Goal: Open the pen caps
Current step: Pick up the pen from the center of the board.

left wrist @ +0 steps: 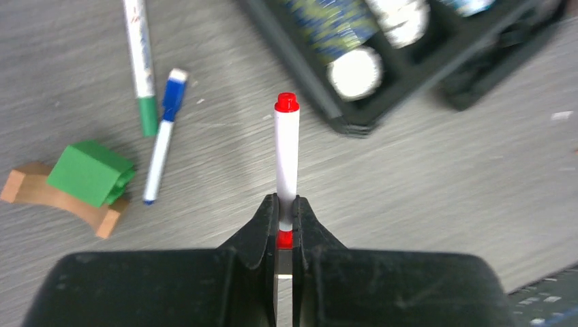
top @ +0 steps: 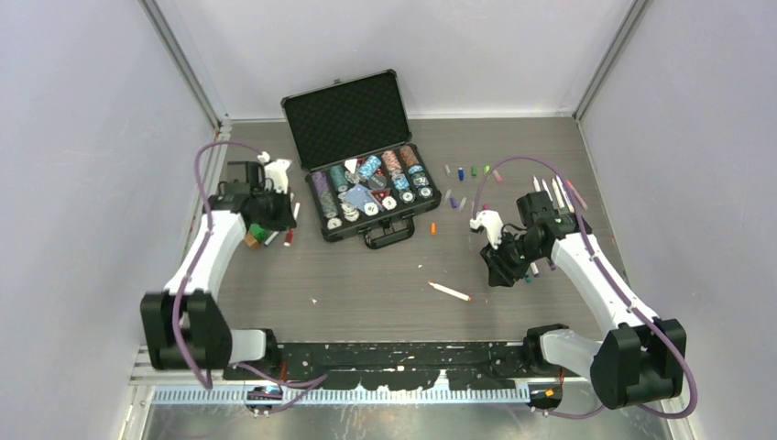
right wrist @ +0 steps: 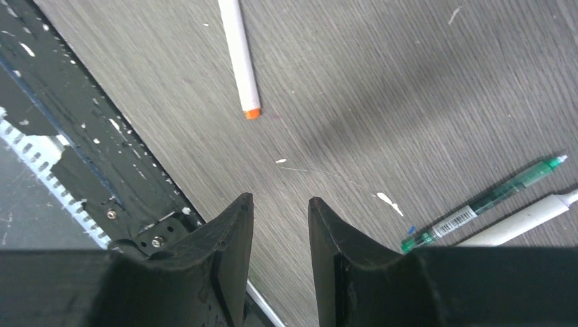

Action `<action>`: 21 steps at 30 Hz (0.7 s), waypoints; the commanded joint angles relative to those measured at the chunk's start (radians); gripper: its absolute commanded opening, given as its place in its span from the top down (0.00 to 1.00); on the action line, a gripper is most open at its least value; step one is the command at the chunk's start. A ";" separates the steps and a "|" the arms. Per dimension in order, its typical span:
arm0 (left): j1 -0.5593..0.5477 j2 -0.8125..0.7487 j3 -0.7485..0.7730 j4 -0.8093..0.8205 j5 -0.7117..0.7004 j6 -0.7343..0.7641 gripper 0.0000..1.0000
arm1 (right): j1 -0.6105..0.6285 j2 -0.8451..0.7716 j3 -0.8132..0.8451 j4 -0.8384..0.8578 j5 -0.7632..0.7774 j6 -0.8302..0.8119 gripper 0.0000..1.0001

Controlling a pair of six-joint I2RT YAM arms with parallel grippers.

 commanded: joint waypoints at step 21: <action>-0.633 -0.166 -0.361 0.852 0.559 -1.171 1.00 | 0.050 0.126 0.208 -0.636 -0.659 -1.411 0.32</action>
